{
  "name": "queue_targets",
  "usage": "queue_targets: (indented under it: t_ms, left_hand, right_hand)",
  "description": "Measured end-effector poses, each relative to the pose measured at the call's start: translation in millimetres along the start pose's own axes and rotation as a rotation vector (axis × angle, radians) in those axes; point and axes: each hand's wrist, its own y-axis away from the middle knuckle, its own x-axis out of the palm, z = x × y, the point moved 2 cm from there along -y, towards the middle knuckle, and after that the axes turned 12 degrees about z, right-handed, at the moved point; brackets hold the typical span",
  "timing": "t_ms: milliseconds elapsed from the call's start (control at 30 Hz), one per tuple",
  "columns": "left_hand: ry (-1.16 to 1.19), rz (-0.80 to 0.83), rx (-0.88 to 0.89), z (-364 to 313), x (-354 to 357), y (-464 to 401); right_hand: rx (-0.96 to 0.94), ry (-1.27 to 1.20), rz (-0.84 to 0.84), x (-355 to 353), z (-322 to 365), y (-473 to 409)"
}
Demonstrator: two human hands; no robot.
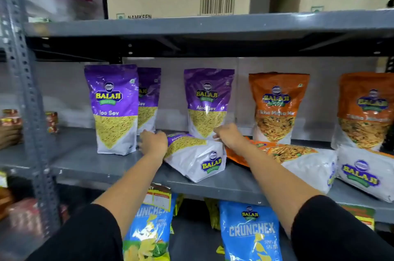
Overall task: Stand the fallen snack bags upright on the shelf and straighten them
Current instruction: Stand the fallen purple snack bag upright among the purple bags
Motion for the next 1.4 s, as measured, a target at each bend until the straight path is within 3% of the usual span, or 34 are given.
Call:
queue_targets:
  t_ms: [167,333,500,767,900,1067,1400]
  left_hand:
    - [0.397,0.016,-0.179,14,1,21]
    - [0.495,0.129,-0.276,23,8,26]
    - [0.513,0.190,-0.236,21,10,18]
    - [0.595,0.278,0.013,-18,-1,14]
    - [0.570,0.281,0.173,-42,2,16]
    - [0.581,0.362,0.327,-66,10,25]
    - [0.685,0.487,0.350,-81,20,25]
  right_hand:
    - [0.292,-0.172,0.340,15,-3,4]
    - [0.391,-0.196,0.389,18,-2,-8]
    - [0.354,-0.199,0.273,23,-9,-13]
    - [0.085,-0.570,-0.009,24,-2,10]
    - [-0.041,-0.793,-0.046,26,0,29]
    - [-0.183,-0.859,-0.067,22,8,43]
    - [-0.323,-0.895,-0.243,10,26,52]
